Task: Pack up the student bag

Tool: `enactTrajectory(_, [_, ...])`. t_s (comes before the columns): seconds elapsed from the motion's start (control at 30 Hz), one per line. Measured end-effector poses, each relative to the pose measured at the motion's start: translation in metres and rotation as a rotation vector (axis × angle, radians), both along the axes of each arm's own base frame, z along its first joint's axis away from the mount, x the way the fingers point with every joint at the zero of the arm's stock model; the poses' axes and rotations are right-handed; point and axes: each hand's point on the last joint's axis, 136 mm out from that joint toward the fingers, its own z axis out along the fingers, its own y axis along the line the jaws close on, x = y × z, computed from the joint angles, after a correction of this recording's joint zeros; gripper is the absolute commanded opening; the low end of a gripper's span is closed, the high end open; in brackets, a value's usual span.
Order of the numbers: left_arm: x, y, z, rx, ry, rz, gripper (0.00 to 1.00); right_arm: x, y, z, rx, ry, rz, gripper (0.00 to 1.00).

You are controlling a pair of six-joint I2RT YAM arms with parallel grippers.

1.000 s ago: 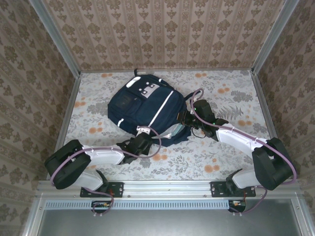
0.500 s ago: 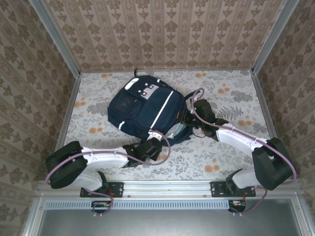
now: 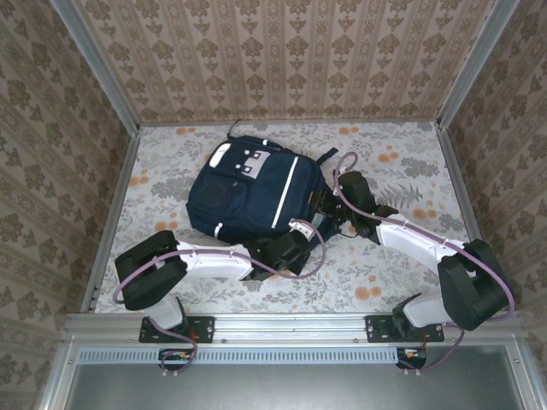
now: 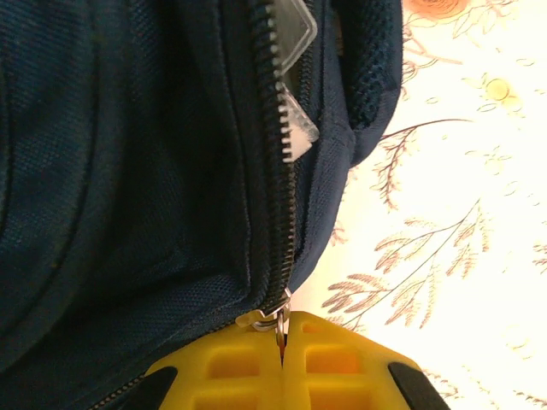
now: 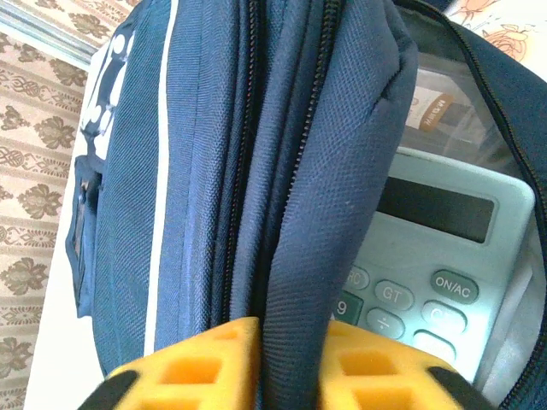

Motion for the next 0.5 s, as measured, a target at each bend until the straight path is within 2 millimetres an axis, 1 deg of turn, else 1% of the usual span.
enactTrajectory(0.03, [0.0, -0.002, 0.001, -0.007, 0.002, -0.004, 0.0, 0.0, -0.001, 0.0, -0.006, 0.0, -0.005, 0.5])
enactTrajectory(0.1, [-0.001, -0.003, 0.002, -0.015, 0.004, -0.006, 0.0, -0.002, -0.005, -0.001, -0.02, 0.003, -0.014, 0.59])
enactTrajectory(0.13, [-0.001, -0.004, 0.002, -0.018, 0.005, -0.009, 0.07, -0.004, -0.006, 0.0, -0.025, 0.004, -0.013, 0.63])
enactTrajectory(0.17, [-0.001, -0.005, 0.003, -0.024, 0.007, -0.012, 0.09, -0.006, -0.007, 0.003, -0.029, -0.001, -0.013, 0.65])
enactTrajectory(0.23, [-0.002, -0.008, 0.006, -0.047, 0.009, -0.014, 0.09, -0.012, -0.011, 0.011, -0.041, -0.024, -0.014, 0.68])
enactTrajectory(0.27, [-0.003, -0.008, 0.009, -0.057, 0.009, -0.016, 0.12, -0.015, -0.014, 0.017, -0.042, -0.039, -0.02, 0.69])
enactTrajectory(0.33, [-0.006, -0.005, 0.015, -0.083, 0.011, -0.021, 0.28, -0.023, -0.022, 0.03, -0.044, -0.072, -0.038, 0.7])
enactTrajectory(0.4, [-0.01, -0.002, 0.024, -0.122, 0.016, -0.024, 0.28, -0.032, -0.031, 0.042, -0.042, -0.106, -0.057, 0.69])
enactTrajectory(0.43, [-0.011, 0.001, 0.031, -0.144, 0.017, -0.023, 0.32, -0.036, -0.036, 0.046, -0.042, -0.123, -0.067, 0.69])
enactTrajectory(0.5, [-0.013, 0.009, 0.044, -0.191, 0.01, -0.018, 0.47, -0.047, -0.042, 0.05, -0.041, -0.139, -0.075, 0.69])
